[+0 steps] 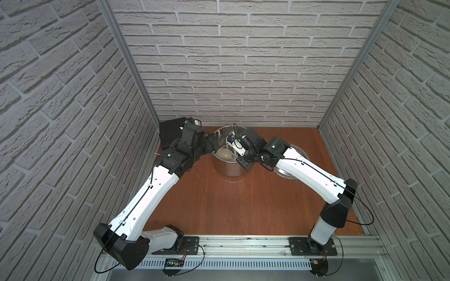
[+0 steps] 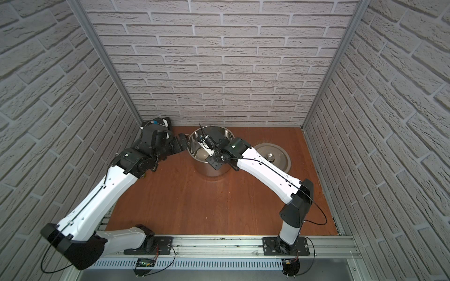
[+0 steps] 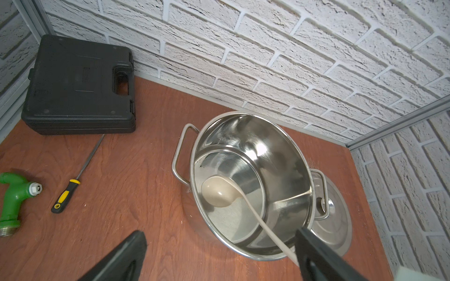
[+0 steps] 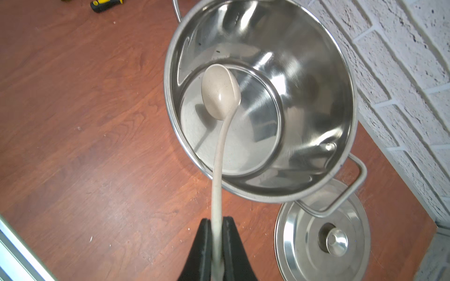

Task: Stir the soup with a spoon
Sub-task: Stir the soup in the pan with a stick.

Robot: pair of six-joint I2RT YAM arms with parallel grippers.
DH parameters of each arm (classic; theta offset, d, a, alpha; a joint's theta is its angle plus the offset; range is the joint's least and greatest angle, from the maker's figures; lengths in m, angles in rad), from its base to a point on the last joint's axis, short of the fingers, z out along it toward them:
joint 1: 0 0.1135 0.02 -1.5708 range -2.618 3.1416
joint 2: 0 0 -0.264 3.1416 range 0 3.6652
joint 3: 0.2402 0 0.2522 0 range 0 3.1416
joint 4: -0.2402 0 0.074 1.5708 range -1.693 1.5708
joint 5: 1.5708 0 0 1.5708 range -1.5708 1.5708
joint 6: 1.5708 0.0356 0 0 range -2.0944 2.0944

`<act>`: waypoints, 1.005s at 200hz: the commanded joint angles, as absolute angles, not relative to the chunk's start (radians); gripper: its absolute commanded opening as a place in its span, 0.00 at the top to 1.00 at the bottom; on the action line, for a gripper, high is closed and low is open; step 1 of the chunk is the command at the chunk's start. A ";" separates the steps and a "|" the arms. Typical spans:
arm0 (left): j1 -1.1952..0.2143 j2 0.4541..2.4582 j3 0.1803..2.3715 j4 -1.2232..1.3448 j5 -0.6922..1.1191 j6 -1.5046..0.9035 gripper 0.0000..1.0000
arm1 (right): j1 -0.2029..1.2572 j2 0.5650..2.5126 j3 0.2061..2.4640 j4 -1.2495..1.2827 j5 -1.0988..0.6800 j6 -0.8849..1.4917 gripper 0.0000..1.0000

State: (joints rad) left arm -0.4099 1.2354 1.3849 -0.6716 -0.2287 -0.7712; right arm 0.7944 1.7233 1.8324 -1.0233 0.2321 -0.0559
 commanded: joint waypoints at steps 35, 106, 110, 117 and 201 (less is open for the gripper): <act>-0.414 1.236 1.352 -0.629 -0.208 -0.809 0.02 | 0.786 1.618 1.759 -1.050 0.380 -0.036 0.97; -0.413 1.198 1.320 -0.639 -0.197 -0.837 0.02 | 0.716 1.741 1.859 -0.994 0.420 -0.059 0.97; -0.414 1.196 1.320 -0.641 -0.197 -0.838 0.02 | 0.715 1.751 1.871 -0.991 0.418 -0.061 0.97; -0.413 1.193 1.318 -0.642 -0.196 -0.840 0.02 | 0.714 1.772 1.894 -0.989 0.411 -0.066 0.97; -0.413 1.184 1.309 -0.645 -0.196 -0.845 0.02 | 0.766 1.844 2.004 -1.008 0.265 -0.045 0.97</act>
